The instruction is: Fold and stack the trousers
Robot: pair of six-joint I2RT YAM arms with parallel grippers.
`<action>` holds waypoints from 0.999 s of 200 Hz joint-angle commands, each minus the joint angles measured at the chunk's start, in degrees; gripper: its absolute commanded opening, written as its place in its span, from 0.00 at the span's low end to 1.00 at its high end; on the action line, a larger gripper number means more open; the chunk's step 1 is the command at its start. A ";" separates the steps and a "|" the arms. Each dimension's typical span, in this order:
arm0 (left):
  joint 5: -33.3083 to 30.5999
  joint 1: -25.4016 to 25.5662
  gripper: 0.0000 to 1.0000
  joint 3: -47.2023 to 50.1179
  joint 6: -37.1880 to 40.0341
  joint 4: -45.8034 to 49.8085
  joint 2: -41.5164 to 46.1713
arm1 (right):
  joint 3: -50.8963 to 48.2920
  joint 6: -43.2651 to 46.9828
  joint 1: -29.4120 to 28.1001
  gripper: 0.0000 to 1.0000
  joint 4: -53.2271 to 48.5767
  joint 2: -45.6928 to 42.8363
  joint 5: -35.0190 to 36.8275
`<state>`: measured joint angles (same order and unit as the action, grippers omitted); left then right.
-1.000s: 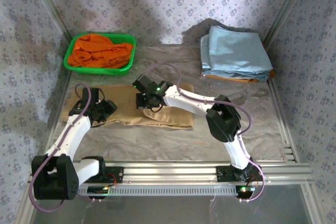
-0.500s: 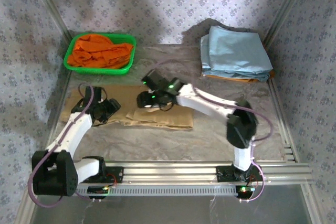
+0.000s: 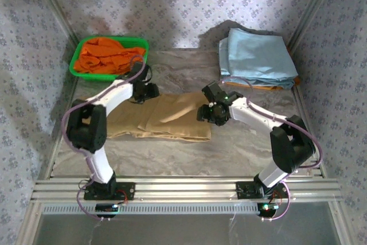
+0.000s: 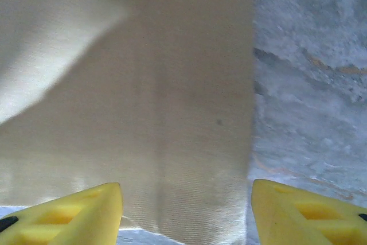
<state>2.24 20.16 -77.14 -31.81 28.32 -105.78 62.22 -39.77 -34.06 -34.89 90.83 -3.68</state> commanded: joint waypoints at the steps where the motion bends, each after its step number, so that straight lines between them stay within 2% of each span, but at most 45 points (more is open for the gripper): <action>1: -2.78 2.20 0.51 -6.62 6.48 3.49 -6.09 | -2.65 2.06 2.10 0.62 3.47 -1.87 -1.95; 32: -7.07 4.52 0.49 -11.85 8.70 6.08 -12.10 | -5.48 2.46 3.79 0.62 5.26 -1.42 -3.57; 59: -8.25 4.71 0.47 -10.94 8.28 5.19 -14.07 | -6.95 2.85 4.50 0.62 6.32 -0.84 -4.50; 78: -9.46 4.80 0.34 -10.11 7.71 5.09 -14.72 | -7.43 3.02 4.80 0.62 7.06 -0.35 -5.15; 104: -10.56 4.88 0.07 -8.05 6.59 4.48 -13.16 | -7.69 3.09 4.85 0.61 7.45 0.08 -5.20; 114: -11.02 4.89 0.00 -7.00 6.27 3.88 -11.65 | -7.90 3.11 4.80 0.61 7.62 0.11 -5.08; 165: -12.02 5.24 0.00 -4.05 5.45 3.58 -3.35 | -8.60 2.78 4.89 0.60 8.21 0.84 -4.65; 196: -14.58 5.19 0.00 -2.09 5.42 3.41 -1.60 | -9.08 2.37 4.71 0.60 8.92 0.93 -4.92; 200: -14.71 5.19 0.04 -2.28 5.53 3.63 -1.93 | -9.04 2.33 4.64 0.59 8.96 0.98 -5.02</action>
<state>-9.34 25.26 -80.29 -25.80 30.46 -109.40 54.04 -37.87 -29.58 -26.28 90.83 -8.40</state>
